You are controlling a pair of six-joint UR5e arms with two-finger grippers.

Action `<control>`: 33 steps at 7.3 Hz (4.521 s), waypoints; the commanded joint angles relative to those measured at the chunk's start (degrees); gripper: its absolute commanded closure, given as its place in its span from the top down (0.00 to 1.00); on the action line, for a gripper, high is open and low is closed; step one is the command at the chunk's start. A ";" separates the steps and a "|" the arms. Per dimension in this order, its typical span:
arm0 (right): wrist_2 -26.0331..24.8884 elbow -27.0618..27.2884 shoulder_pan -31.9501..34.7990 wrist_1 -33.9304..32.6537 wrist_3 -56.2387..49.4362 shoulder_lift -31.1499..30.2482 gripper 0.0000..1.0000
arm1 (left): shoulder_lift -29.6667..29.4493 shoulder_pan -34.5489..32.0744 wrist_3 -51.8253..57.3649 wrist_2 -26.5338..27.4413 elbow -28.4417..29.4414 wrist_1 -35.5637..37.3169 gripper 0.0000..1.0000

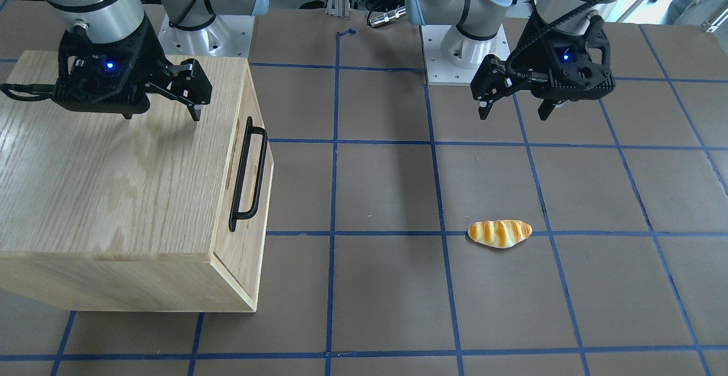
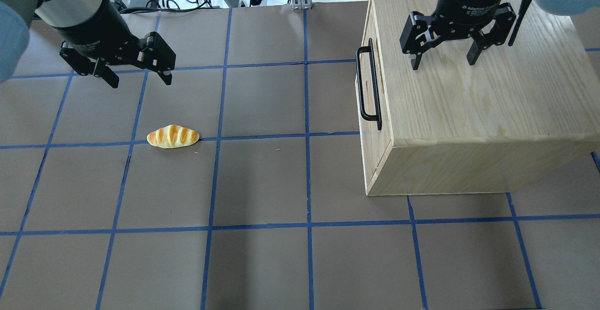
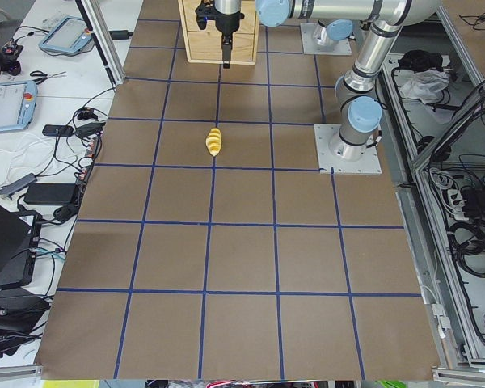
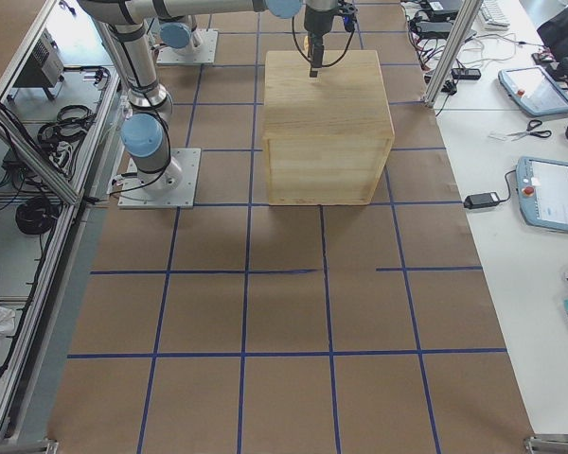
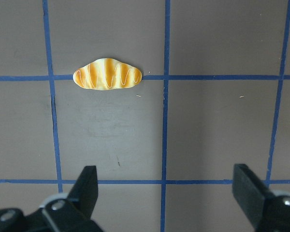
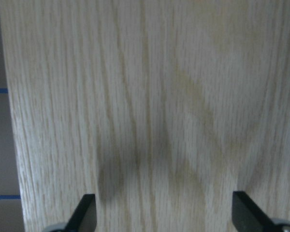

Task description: Open upper drawer

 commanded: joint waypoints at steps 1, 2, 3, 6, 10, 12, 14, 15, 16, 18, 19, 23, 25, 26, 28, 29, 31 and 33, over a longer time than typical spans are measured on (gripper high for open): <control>0.00 0.08 0.02 0.00 -0.05 0.00 1.00 | 0.00 0.00 0.00 -0.02 0.18 0.00 1.00; 0.00 -0.01 0.02 0.00 0.04 0.00 1.00 | 0.18 0.00 0.18 -0.02 0.35 0.09 1.00; 0.00 -0.01 0.02 0.00 0.04 0.00 1.00 | 0.09 0.00 0.35 0.06 0.18 0.17 1.00; 0.00 -0.01 0.02 0.00 -0.05 0.00 1.00 | 0.09 0.00 0.26 0.06 0.44 0.26 1.00; 0.00 -0.01 0.02 0.00 0.04 0.00 1.00 | -0.96 0.00 0.53 0.15 -0.08 2.36 1.00; 0.00 -0.01 0.02 0.00 -0.05 0.00 1.00 | -1.40 0.00 -0.43 -0.02 -0.17 3.42 1.00; 0.00 -0.01 0.02 0.00 0.04 0.00 1.00 | -2.36 0.00 -2.26 -5.43 0.00 4.30 1.00; 0.00 -0.01 0.02 0.00 -0.05 0.00 1.00 | -3.42 -0.52 -7.33 -6.26 -0.08 6.74 1.00; 0.00 -0.01 0.02 0.00 -0.05 0.00 1.00 | -4.30 -0.96 -9.21 -6.61 0.00 7.29 1.00; 0.00 0.08 0.02 0.00 -0.05 0.00 1.00 | -4.74 -2.97 -16.29 -10.56 0.61 8.96 1.00; 0.00 0.08 0.02 0.00 -0.05 0.00 1.00 | -5.44 -5.42 -18.95 -10.66 0.62 13.14 1.00; 0.00 -0.01 0.02 0.00 0.04 0.00 1.00 | -9.48 -13.34 -29.77 -10.66 0.71 19.13 1.00; 0.00 -0.01 0.02 0.00 0.04 0.00 1.00 | -12.03 -17.29 -31.10 -11.79 0.79 23.27 1.00; 0.00 0.08 0.02 0.00 0.04 0.00 1.00 | -12.74 -18.79 -31.11 -14.67 0.79 23.38 1.00; 0.00 -0.01 0.02 0.00 0.04 0.00 1.00 | -14.31 -21.16 -30.50 -14.96 0.79 24.68 1.00; 0.00 0.08 0.02 0.00 0.04 0.00 1.00 | -15.89 -22.13 -30.32 -15.49 0.79 28.52 1.00; 0.00 -0.01 0.02 0.00 -0.05 0.00 1.00 | -18.27 -23.20 -27.70 -18.13 0.71 32.42 1.00; 0.00 -0.01 0.02 0.00 -0.05 0.00 1.00 | -19.42 -23.55 -26.80 -18.13 0.71 32.60 1.00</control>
